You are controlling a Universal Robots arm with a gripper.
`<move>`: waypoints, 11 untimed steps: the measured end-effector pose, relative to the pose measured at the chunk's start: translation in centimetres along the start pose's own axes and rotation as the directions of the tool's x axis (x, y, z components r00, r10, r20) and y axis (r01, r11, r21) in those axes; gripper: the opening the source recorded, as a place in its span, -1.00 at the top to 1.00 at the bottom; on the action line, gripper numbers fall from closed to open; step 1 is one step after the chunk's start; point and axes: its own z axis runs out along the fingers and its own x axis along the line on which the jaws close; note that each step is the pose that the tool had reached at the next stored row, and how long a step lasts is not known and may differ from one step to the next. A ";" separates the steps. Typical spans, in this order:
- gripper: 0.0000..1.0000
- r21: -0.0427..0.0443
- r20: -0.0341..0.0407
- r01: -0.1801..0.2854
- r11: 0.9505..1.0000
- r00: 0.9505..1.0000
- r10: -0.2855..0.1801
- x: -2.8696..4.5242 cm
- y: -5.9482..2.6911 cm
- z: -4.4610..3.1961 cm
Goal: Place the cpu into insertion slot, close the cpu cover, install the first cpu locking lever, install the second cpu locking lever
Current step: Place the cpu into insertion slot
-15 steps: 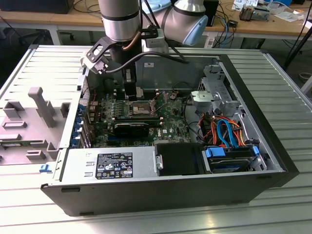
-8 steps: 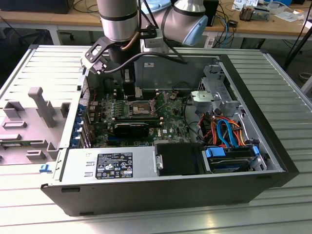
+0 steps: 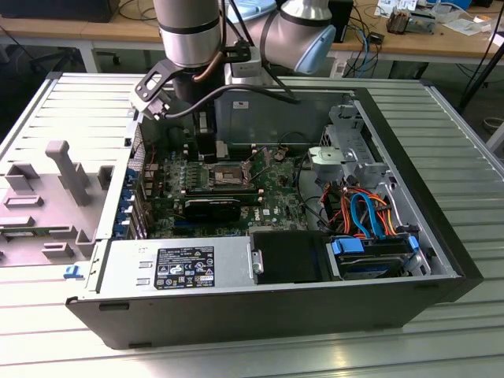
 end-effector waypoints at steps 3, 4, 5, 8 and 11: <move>-0.09 0.000 0.000 0.000 1.000 1.000 0.000 0.00 -0.13 0.00; -0.09 0.000 0.000 0.000 1.000 1.000 0.000 0.00 -0.16 0.00; -0.09 0.000 0.000 0.000 1.000 1.000 0.000 0.01 -0.18 0.00; -0.09 0.000 0.000 0.000 1.000 1.000 0.000 0.01 -0.31 0.01; -0.09 0.000 0.000 0.000 1.000 1.000 0.000 0.01 -0.41 0.01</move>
